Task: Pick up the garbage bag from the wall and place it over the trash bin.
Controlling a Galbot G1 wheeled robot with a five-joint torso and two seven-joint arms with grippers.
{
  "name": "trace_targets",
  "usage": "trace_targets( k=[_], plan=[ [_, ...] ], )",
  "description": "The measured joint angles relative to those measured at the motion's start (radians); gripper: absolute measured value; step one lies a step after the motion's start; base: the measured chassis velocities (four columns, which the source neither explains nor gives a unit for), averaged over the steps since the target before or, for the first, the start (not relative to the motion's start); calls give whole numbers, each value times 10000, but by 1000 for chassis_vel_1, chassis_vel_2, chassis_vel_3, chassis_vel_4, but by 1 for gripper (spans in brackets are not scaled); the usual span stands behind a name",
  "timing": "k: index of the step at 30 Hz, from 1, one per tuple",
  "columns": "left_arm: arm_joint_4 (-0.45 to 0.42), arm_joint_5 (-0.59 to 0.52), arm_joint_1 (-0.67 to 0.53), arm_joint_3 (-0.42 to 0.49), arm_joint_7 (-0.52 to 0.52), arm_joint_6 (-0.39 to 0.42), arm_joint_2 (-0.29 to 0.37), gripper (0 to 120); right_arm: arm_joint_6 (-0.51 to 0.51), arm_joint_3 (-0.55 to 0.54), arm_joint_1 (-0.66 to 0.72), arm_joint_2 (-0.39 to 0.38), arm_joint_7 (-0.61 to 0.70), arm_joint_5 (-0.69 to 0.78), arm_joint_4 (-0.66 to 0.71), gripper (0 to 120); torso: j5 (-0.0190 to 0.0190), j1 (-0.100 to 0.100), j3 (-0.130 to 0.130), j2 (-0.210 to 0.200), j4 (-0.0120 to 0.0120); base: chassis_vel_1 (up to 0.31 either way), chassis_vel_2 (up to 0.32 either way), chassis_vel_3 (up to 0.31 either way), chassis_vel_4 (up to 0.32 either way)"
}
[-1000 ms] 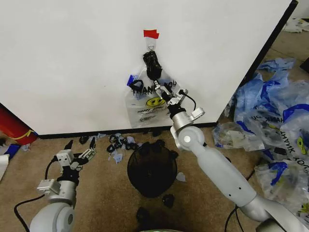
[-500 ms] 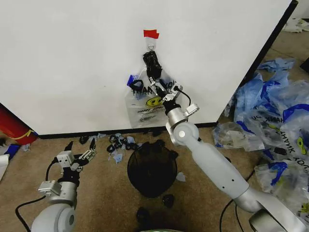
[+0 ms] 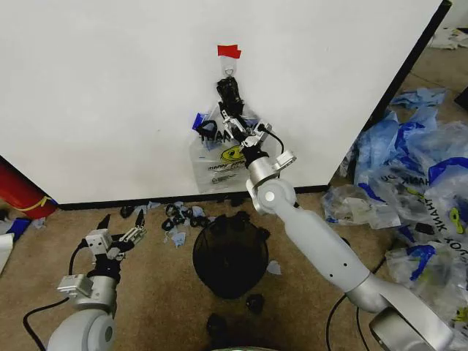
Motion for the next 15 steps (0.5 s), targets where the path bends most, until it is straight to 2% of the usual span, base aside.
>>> trace_targets(
  k=[3, 4, 6, 10, 11, 15],
  plan=[
    [34, 23, -6, 30, 0, -33, -30, 98, 21, 3, -53, -6, -3, -60, 0, 62, 0, 0, 0, 0, 0, 0, 0, 0, 0],
    [47, 32, -12, 42, 0, -44, -40, 98, 36, 8, -77, -10, -7, -84, 0, 54, 0, 0, 0, 0, 0, 0, 0, 0, 0],
    [56, 40, -17, 50, 0, -52, -51, 98, 41, 11, -97, -17, -9, -99, 0, 52, 1, 0, 0, 0, 0, 0, 0, 0, 0],
    [92, 61, -5, 64, 1, -124, -77, 98, 85, 22, -96, -30, -63, -154, -136, 33, 0, 0, 0, 0, 0, 0, 0, 0, 0],
    [92, 61, -5, 64, 1, -124, -77, 98, 85, 22, -96, -30, -63, -154, -136, 33, 0, 0, 0, 0, 0, 0, 0, 0, 0],
    [90, 67, 89, 47, 1, -186, -106, 98, 106, 40, -67, 18, -102, -179, -245, 17, 0, 0, 0, 0, 0, 0, 0, 0, 0]
  ],
)
